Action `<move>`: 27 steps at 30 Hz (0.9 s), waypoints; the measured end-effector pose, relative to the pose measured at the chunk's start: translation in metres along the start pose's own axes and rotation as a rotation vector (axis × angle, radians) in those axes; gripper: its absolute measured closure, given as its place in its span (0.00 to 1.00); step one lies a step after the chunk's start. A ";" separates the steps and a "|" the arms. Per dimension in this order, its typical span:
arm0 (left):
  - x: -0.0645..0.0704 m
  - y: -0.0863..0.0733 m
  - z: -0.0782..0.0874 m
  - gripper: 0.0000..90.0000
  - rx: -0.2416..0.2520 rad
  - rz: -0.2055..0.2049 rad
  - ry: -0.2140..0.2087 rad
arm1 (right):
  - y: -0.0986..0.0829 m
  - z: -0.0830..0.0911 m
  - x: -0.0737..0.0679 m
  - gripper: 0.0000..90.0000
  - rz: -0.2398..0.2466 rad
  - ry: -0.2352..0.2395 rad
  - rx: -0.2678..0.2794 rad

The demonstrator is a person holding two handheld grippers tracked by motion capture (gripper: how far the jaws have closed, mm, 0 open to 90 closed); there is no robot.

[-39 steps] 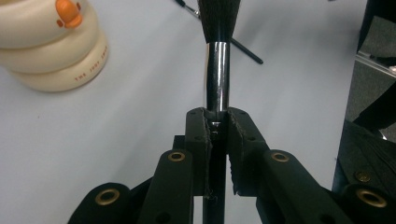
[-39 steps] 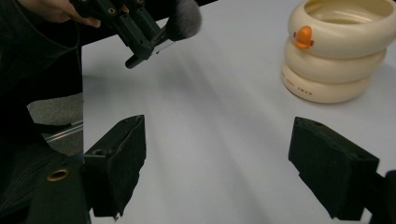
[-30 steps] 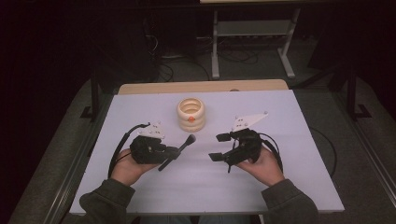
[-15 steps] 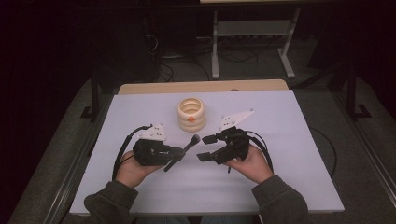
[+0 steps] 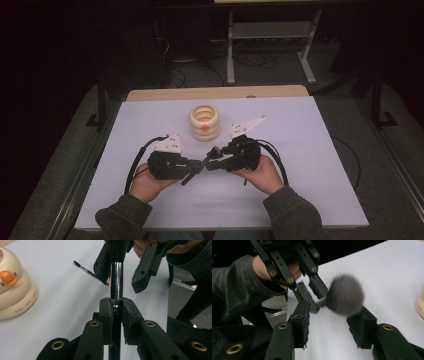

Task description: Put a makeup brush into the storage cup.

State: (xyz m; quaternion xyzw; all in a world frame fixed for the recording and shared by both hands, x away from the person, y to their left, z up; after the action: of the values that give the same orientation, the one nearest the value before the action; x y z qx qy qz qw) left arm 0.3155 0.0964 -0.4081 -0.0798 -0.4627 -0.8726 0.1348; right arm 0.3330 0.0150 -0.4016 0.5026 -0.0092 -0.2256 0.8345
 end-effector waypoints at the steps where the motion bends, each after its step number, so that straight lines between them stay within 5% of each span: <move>1: 0.000 0.000 0.000 0.88 -0.004 -0.003 0.000 | 0.000 0.000 0.000 0.63 0.000 0.000 0.000; 7: 0.002 0.000 -0.002 0.88 0.003 -0.004 -0.004 | 0.001 0.000 0.000 0.78 -0.038 0.032 0.016; 16: 0.002 0.000 -0.003 0.88 -0.004 -0.017 -0.009 | 0.003 0.000 -0.001 0.85 -0.081 0.090 0.050; 22: 0.003 -0.002 -0.005 0.87 -0.011 -0.019 -0.014 | 0.002 0.001 -0.002 0.85 -0.079 0.083 0.025; 27: 0.002 -0.006 -0.004 0.77 -0.015 -0.005 -0.005 | -0.003 0.004 0.003 0.85 -0.059 0.047 -0.009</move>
State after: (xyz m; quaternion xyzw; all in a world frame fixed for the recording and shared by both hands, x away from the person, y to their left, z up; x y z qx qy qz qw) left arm 0.3120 0.0958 -0.4150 -0.0819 -0.4567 -0.8761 0.1310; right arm 0.3334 0.0098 -0.4025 0.5042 0.0265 -0.2382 0.8296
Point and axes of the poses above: each handheld gripper's, and its own axes: z roughly backward along the jaws, y roughly out of its top, x roughly to its right, the point moved 10 cm from there along -z, roughly forward along the jaws, and after that the axes turned 14 degrees about -y, right-handed, at the moved point
